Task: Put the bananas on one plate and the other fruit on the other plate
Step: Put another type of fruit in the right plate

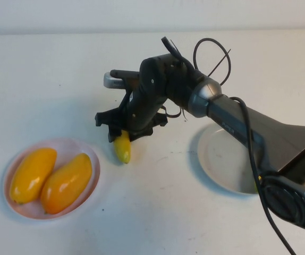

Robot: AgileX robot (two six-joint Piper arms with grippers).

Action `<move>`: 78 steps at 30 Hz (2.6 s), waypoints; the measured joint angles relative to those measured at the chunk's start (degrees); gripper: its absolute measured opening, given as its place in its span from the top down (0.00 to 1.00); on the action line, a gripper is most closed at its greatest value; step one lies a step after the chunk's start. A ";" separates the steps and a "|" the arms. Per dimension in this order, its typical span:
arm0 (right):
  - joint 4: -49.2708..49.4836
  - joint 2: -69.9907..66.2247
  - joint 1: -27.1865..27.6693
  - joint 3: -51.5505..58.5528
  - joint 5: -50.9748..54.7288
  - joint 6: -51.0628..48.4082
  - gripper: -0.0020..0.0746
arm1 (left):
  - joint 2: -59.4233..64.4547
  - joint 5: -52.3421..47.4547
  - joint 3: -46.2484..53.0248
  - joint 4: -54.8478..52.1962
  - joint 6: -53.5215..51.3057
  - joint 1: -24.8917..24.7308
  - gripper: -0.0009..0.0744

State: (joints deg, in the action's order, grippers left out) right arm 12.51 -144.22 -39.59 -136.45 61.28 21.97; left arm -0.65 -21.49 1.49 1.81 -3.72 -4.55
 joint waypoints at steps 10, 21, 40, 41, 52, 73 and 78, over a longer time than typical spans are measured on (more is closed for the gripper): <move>-4.90 6.23 -1.82 0.12 9.27 -1.02 0.56 | 0.00 0.00 0.00 0.00 0.00 0.00 0.99; -13.92 23.52 -1.60 18.50 9.49 -0.99 0.56 | 0.00 0.00 0.00 0.00 0.00 0.00 0.99; -17.38 39.21 8.66 55.55 -5.08 7.77 0.56 | 0.00 0.00 0.00 0.00 0.00 0.00 0.99; -17.23 38.83 8.66 55.55 -5.27 7.77 0.56 | 0.00 0.00 0.00 0.00 0.00 0.00 0.99; -16.78 37.17 8.66 55.55 -0.27 7.20 0.49 | 0.00 0.00 0.00 0.00 0.00 0.00 0.99; -14.35 53.29 0.51 56.87 8.54 4.68 0.83 | 0.00 0.00 0.00 0.00 0.00 0.00 0.99; -14.32 61.47 -0.40 60.32 8.91 0.90 0.97 | 0.00 0.00 0.00 0.00 0.00 0.00 0.99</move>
State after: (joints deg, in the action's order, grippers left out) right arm -1.81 -82.75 -39.99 -76.13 70.19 22.87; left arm -0.65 -21.49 1.49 1.81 -3.72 -4.55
